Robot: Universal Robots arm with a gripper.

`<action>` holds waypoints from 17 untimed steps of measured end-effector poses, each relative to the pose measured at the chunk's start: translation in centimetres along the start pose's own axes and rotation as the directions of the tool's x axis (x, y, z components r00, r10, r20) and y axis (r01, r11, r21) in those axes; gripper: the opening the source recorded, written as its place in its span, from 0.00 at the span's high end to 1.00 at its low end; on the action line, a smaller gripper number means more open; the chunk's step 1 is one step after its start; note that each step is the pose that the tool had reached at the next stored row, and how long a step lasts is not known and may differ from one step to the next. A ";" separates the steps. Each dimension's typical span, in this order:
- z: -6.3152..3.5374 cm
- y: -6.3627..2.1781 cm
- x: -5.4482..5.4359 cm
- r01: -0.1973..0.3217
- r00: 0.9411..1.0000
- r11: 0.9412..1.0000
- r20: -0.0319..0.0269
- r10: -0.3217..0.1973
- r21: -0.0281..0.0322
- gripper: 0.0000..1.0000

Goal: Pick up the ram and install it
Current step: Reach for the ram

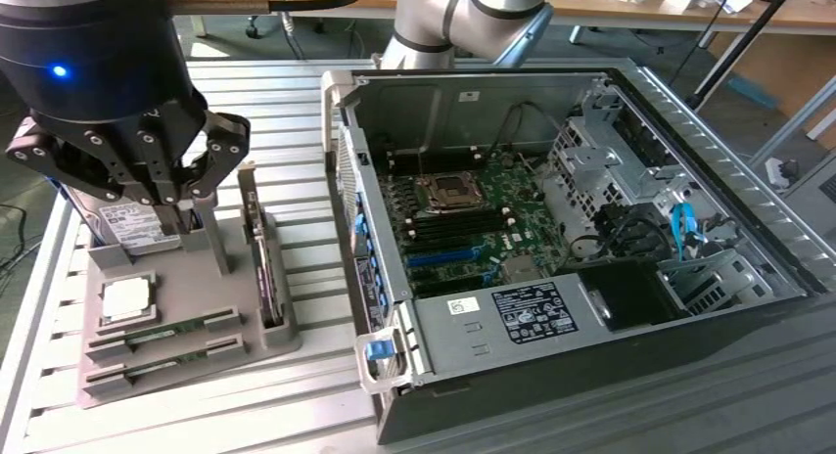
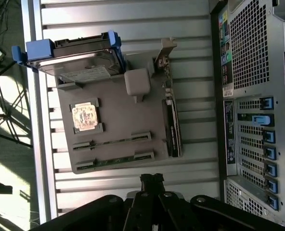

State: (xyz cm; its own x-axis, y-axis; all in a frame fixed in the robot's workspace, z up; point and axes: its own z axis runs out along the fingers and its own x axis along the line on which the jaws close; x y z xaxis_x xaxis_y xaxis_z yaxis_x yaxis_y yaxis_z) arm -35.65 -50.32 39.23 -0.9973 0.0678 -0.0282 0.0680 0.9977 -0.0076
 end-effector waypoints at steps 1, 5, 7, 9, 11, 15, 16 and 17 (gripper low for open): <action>0.00 -0.16 0.0 0.000 1.000 1.000 0.000 0.000 0.006 0.89; 0.00 -0.56 0.0 0.001 1.000 1.000 0.002 -0.001 0.025 0.89; 0.00 -0.58 0.0 0.001 1.000 1.000 0.002 -0.001 0.028 0.89; 0.00 -0.58 0.0 0.001 1.000 1.000 0.002 -0.001 0.028 0.89; 0.00 -0.58 0.0 0.001 1.000 1.000 0.002 -0.001 0.028 0.89; 0.07 -0.58 0.0 0.001 1.000 1.000 0.002 -0.001 0.027 0.89; 0.16 -0.58 0.0 0.001 1.000 1.000 0.002 -0.001 0.026 0.89; 0.25 -0.59 0.0 0.001 1.000 1.000 0.002 -0.001 0.025 0.89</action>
State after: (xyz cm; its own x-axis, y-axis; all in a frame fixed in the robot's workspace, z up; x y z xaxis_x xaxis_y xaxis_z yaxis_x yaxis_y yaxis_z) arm -35.66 -50.91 38.98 -0.9973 0.0664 -0.0301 0.0674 0.9972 -0.0324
